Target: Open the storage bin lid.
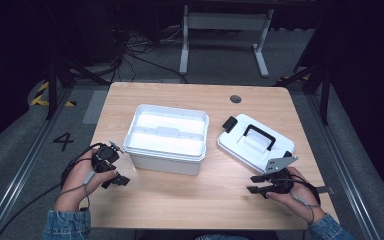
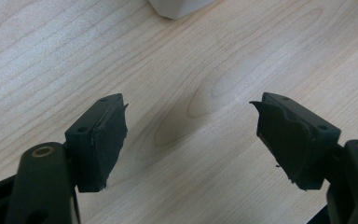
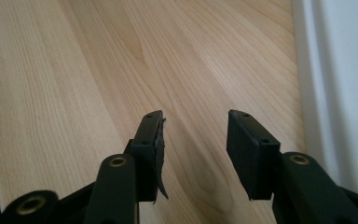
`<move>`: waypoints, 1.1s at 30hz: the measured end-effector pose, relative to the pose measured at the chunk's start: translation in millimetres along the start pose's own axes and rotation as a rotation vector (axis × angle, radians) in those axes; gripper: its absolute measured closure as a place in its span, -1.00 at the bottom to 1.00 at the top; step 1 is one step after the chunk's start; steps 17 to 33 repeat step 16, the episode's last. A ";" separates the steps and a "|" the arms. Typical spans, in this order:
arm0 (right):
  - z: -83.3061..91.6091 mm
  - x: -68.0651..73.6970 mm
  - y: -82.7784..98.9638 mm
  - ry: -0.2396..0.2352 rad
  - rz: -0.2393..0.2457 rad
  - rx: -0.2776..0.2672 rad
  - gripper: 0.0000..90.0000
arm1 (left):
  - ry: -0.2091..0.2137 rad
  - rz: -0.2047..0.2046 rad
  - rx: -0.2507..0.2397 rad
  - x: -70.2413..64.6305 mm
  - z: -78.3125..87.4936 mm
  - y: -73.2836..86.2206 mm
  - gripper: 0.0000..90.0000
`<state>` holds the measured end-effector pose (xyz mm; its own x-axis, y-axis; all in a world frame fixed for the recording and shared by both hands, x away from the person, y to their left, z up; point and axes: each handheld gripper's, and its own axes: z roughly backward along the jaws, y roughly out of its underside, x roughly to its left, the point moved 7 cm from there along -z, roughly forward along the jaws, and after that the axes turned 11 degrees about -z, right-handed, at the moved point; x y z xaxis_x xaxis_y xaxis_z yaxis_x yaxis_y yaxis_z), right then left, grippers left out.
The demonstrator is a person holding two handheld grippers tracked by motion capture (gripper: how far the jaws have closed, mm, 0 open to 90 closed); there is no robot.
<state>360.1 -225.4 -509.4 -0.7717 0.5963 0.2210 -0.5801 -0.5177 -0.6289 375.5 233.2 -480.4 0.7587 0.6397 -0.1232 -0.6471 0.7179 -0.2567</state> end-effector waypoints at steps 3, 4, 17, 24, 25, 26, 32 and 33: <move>-5.9 5.0 0.3 -0.011 0.015 -0.028 0.26 | 0.002 0.000 -0.002 -0.2 0.1 0.2 -0.44; -7.6 6.4 0.0 -0.013 0.019 -0.039 0.26 | 0.002 -0.001 0.001 -0.2 0.1 0.3 -0.44; -16.5 7.1 0.2 -0.001 0.037 -0.058 0.20 | -0.002 -0.005 -0.007 1.2 0.3 0.2 -0.44; -16.5 7.1 0.2 -0.001 0.037 -0.058 0.20 | -0.002 -0.005 -0.007 1.2 0.3 0.2 -0.44; -16.5 7.1 0.2 -0.001 0.037 -0.058 0.20 | -0.002 -0.005 -0.007 1.2 0.3 0.2 -0.44; -16.5 7.1 0.2 -0.001 0.037 -0.058 0.20 | -0.002 -0.005 -0.007 1.2 0.3 0.2 -0.44; -16.5 7.1 0.2 -0.001 0.037 -0.058 0.20 | -0.002 -0.005 -0.007 1.2 0.3 0.2 -0.44; -16.5 7.1 0.2 -0.001 0.037 -0.058 0.20 | -0.002 -0.005 -0.007 1.2 0.3 0.2 -0.44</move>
